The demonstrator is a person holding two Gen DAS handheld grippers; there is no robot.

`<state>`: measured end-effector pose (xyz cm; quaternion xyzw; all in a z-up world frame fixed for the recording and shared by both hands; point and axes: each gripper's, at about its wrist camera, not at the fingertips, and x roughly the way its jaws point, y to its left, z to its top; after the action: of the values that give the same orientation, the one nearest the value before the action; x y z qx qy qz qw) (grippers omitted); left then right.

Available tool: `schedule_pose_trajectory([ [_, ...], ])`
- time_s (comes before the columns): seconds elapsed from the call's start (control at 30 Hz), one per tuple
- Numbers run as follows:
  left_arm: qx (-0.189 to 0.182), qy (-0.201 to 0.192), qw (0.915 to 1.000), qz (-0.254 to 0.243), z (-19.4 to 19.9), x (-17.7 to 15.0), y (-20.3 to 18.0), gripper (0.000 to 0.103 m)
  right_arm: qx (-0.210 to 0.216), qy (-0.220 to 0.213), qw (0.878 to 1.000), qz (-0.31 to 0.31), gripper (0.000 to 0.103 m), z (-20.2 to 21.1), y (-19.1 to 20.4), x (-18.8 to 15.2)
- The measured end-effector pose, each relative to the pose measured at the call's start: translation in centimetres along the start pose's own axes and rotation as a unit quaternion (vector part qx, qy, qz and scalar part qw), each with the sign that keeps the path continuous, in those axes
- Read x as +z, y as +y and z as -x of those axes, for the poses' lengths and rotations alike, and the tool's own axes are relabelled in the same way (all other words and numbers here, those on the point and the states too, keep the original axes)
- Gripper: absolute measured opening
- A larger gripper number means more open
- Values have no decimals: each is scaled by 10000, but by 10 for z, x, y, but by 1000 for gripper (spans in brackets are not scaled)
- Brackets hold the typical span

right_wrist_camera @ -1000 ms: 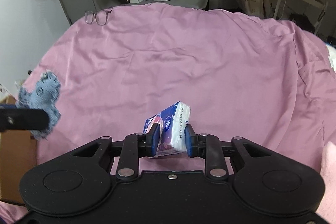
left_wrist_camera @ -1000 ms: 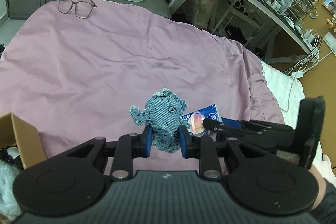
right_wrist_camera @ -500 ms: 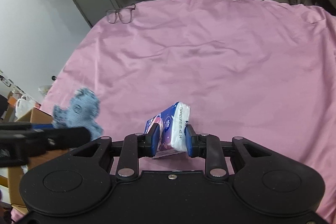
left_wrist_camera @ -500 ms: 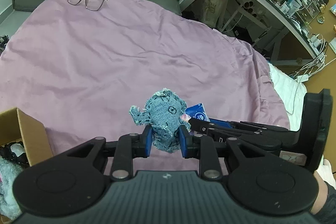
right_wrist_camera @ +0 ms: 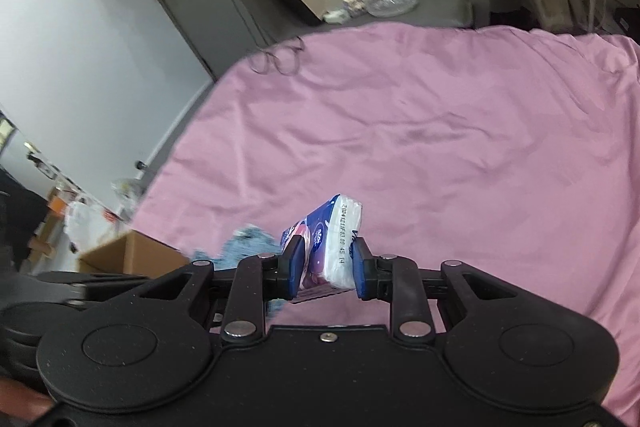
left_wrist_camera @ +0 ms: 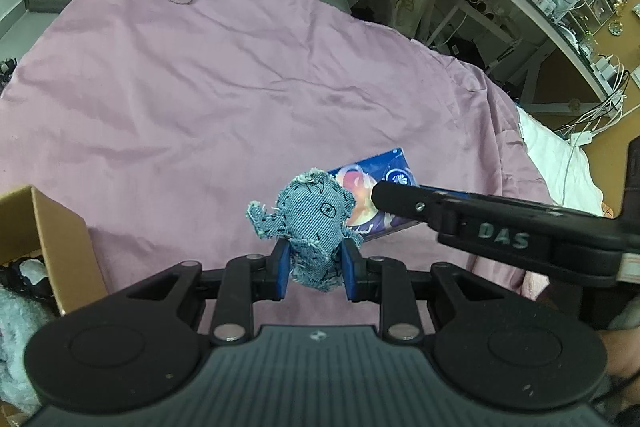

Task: Organize soft objects
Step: 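Carry the cloth plush and tissue pack over the box with both tools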

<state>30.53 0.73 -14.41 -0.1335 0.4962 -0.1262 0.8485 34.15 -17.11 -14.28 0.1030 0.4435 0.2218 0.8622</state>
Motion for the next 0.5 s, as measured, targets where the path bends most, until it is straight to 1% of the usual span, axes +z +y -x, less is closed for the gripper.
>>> schedule_pose_trajectory([
  [0.13, 5, -89, 10000, -15, 13, -3, -3, 25, 149, -84, 9999, -16, 19, 13, 12, 2],
  [0.5, 38, -348, 9994, -11, 55, -16, 3, 25, 240, -233, 9992, 239, 19, 31, 49, -6],
])
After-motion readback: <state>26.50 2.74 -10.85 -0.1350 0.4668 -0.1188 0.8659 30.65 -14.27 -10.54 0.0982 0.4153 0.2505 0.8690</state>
